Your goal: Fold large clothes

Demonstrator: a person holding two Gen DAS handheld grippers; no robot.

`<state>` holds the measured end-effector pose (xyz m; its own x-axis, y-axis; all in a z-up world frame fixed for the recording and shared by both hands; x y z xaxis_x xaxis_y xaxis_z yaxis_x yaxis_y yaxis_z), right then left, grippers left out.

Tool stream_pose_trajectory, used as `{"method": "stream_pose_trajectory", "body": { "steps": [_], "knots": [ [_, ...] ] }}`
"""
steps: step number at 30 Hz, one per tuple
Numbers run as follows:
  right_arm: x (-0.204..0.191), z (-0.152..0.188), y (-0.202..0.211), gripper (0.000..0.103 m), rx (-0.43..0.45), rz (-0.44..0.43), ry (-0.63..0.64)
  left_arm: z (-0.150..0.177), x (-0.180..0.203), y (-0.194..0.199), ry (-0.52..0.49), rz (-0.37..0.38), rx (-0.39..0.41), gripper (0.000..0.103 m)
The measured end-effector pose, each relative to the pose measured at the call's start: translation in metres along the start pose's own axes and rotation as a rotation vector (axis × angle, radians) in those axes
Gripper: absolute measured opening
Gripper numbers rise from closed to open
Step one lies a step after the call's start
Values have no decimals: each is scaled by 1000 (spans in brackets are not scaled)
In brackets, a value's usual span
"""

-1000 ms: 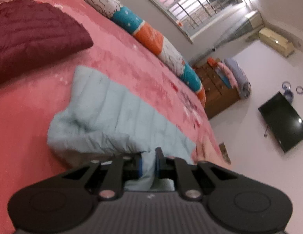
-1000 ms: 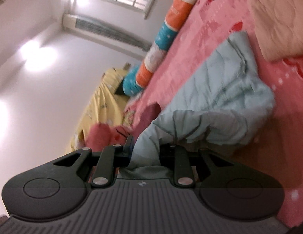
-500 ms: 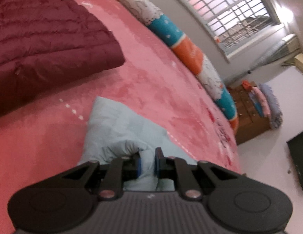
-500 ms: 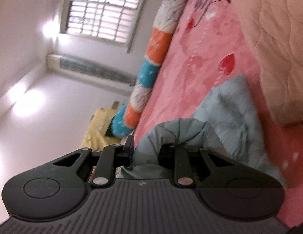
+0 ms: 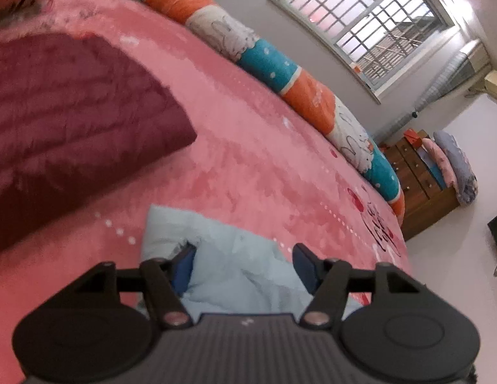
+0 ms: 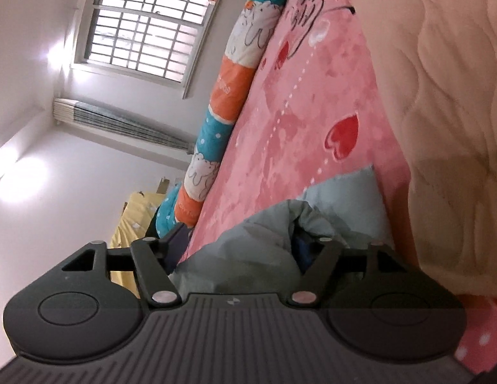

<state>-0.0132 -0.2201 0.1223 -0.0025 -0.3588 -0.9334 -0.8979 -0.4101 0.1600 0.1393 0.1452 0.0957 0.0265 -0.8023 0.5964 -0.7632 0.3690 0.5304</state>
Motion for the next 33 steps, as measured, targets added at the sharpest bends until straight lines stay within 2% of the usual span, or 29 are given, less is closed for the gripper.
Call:
{"method": "stream_pose_trajectory", "body": {
  "steps": [3,5,9,12,15,18,23,26,29,33],
  "knots": [
    [-10,-4,-1,101,29,-35,35,-10,9,8,-43,2,52,70],
    [-17,-8,0,103,57,-61,38,-18,14,13,-59,12,81,70],
    [-24,-17,7,103,120,-96,50,-35,23,21,-80,12,128,70],
    [-27,-21,13,103,141,-100,61,-33,31,31,-135,20,126,72],
    [-32,-22,18,103,139,-76,117,-12,42,40,-228,29,87,74],
    [-39,-18,8,103,81,-53,192,22,53,53,-323,53,36,74],
    [-63,6,3,103,10,29,467,77,66,85,-426,112,-4,74],
    [-69,19,15,103,36,1,512,106,70,96,-485,117,-46,74],
    [-70,28,26,103,65,12,537,131,70,94,-531,131,-108,74],
    [-73,44,29,103,62,41,575,143,65,73,-596,69,-115,74]
  ]
}}
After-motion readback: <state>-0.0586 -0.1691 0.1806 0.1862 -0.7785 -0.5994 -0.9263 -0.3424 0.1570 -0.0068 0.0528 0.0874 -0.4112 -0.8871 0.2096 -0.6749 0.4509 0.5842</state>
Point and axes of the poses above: each gripper's, at about its wrist camera, not at the fingertips, and y roughly against the way its jaws point, x to its right, z to its underside, the point moved 3 cm from there along -y, roughly the way its jaws point, and after that the axes turned 4 degrees about x, right-handed, at the moved point
